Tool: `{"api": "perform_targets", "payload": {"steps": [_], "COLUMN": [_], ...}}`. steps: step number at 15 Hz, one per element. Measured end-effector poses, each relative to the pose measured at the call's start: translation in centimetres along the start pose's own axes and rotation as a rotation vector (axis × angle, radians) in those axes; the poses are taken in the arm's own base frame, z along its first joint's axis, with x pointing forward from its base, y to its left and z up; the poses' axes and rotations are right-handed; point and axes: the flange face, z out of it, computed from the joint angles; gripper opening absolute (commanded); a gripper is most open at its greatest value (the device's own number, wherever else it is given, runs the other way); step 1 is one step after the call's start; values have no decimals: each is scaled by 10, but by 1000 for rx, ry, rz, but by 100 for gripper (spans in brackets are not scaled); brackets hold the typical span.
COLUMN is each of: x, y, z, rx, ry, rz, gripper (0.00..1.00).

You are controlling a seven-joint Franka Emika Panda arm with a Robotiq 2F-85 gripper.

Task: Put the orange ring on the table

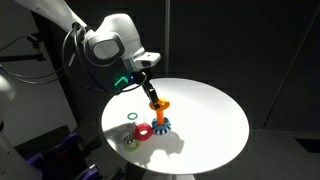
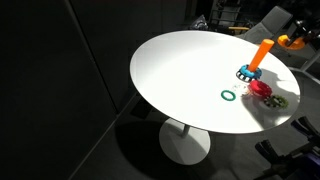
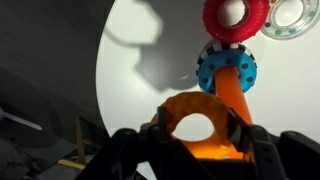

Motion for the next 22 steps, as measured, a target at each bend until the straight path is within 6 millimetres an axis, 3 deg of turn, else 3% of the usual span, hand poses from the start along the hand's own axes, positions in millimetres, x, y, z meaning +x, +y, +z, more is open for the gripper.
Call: {"api": "perform_targets", "payload": {"steps": [11, 22], "x": [-7, -24], "y": [21, 34], "z": [5, 34], "rx": [-8, 16], "ry": [-18, -112], "rz": [4, -90], "gripper": [34, 34]}}
